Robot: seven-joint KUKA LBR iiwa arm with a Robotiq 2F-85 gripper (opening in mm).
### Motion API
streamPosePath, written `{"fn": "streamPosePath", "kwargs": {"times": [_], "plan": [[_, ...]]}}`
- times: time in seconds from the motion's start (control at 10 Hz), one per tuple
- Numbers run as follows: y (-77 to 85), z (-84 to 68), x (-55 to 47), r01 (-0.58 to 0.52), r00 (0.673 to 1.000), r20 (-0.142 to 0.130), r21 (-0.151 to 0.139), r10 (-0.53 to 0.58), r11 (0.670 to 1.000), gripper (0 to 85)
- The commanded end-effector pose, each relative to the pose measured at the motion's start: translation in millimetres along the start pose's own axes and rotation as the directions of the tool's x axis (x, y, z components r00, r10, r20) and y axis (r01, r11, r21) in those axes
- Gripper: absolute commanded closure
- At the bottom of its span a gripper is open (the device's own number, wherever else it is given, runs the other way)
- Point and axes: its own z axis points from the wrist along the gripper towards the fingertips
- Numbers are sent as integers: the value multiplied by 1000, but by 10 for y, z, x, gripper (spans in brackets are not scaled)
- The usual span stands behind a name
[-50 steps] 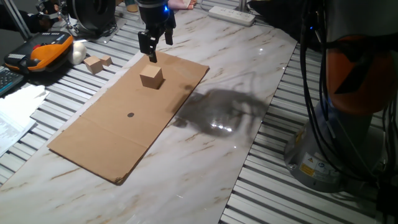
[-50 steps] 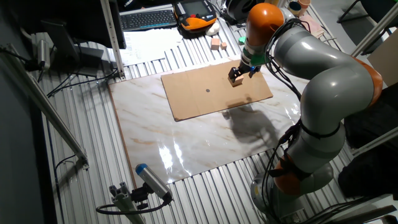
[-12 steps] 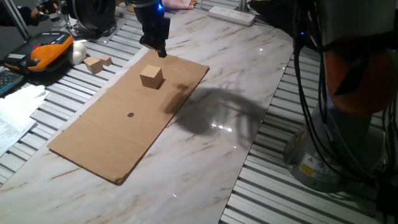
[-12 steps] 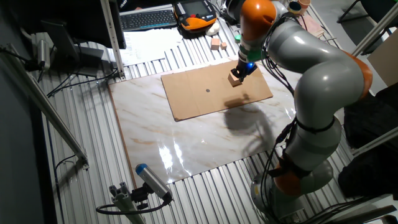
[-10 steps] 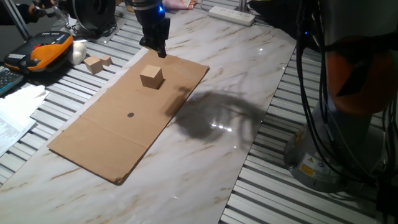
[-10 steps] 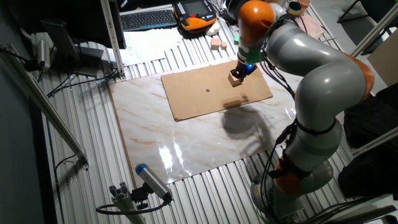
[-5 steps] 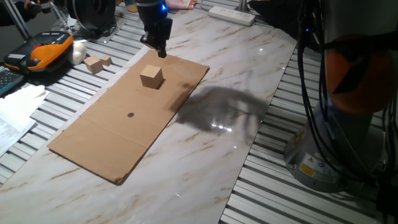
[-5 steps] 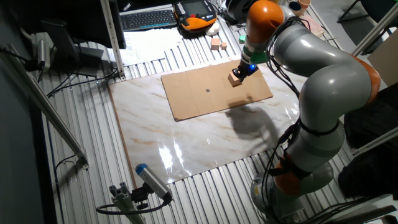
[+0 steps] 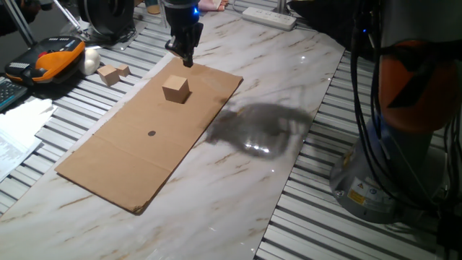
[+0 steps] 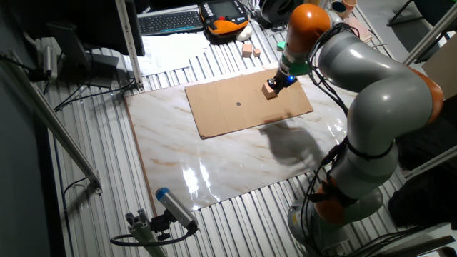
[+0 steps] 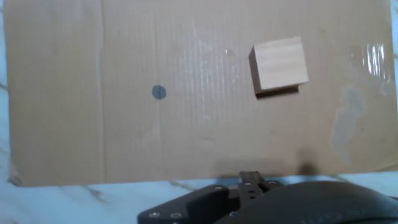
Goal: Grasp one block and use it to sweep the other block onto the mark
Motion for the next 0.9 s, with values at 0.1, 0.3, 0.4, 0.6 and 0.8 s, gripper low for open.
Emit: {"fn": "streamPosePath", "kwargs": {"times": [0.1,0.3,0.4,0.6,0.8], "plan": [[1,2,1,-36,999,-2,57,36,998,850],[1,2,1,-60,998,-12,55,60,997,850],[-36,2,-85,-60,998,-19,52,61,997,850],[-161,-5,-396,-39,999,-36,45,41,998,850],[-224,34,-590,-26,998,-52,61,29,998,850]]}}
